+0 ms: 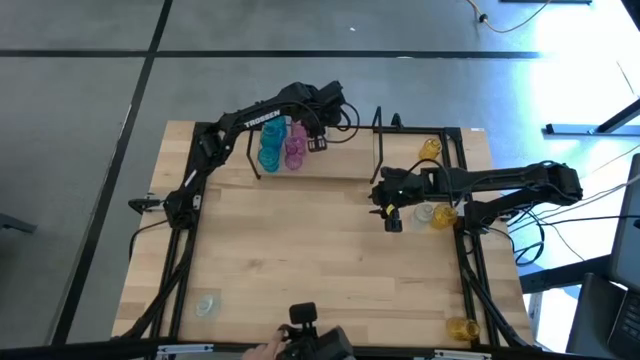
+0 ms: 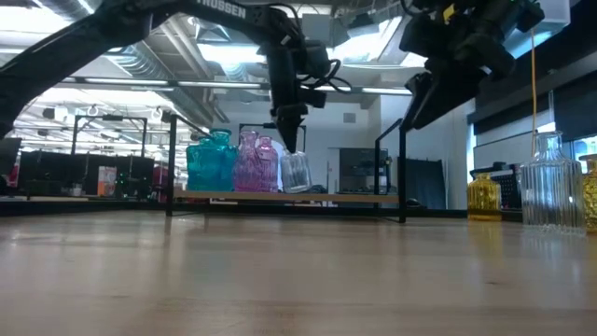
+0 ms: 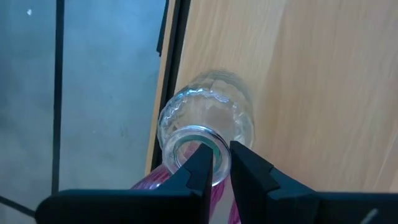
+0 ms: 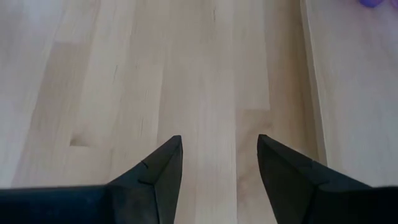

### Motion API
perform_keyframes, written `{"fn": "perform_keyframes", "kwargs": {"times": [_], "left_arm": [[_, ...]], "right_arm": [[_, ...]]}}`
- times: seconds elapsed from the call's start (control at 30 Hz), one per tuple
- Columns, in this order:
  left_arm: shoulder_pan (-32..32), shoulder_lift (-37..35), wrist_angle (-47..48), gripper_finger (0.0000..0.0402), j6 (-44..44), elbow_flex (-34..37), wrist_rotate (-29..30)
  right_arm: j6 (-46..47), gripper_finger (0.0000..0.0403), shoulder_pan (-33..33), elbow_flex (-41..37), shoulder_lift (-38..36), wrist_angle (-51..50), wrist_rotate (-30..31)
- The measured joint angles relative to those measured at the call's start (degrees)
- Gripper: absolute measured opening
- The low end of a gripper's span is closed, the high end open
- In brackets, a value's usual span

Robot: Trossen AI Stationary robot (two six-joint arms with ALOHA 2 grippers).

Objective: Sort vases onto shelf
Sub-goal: Put the top left transparent vase on the shelf, then put the bottom transparent vase on the shelf aligned with the other transparent vase

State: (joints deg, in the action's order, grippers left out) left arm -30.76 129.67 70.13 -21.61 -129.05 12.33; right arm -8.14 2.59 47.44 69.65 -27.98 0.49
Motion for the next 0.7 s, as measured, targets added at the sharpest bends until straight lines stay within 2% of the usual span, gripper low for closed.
{"fn": "perform_keyframes", "kwargs": {"times": [0.3,0.57,0.7], "left_arm": [[-0.86,0.06,-0.45,0.0048,0.33,0.0,0.07],[-1.23,0.06,-2.04,0.0127,0.15,-0.02,0.23],[-1.21,0.06,-3.75,0.0143,0.13,-0.02,0.19]], "right_arm": [[0.0,0.0191,0.0,0.01,0.0,0.95,-0.01],[-0.02,0.0191,0.0,0.0,0.02,0.93,-0.01],[-0.02,0.0191,0.0,0.02,0.02,0.93,0.0]]}}
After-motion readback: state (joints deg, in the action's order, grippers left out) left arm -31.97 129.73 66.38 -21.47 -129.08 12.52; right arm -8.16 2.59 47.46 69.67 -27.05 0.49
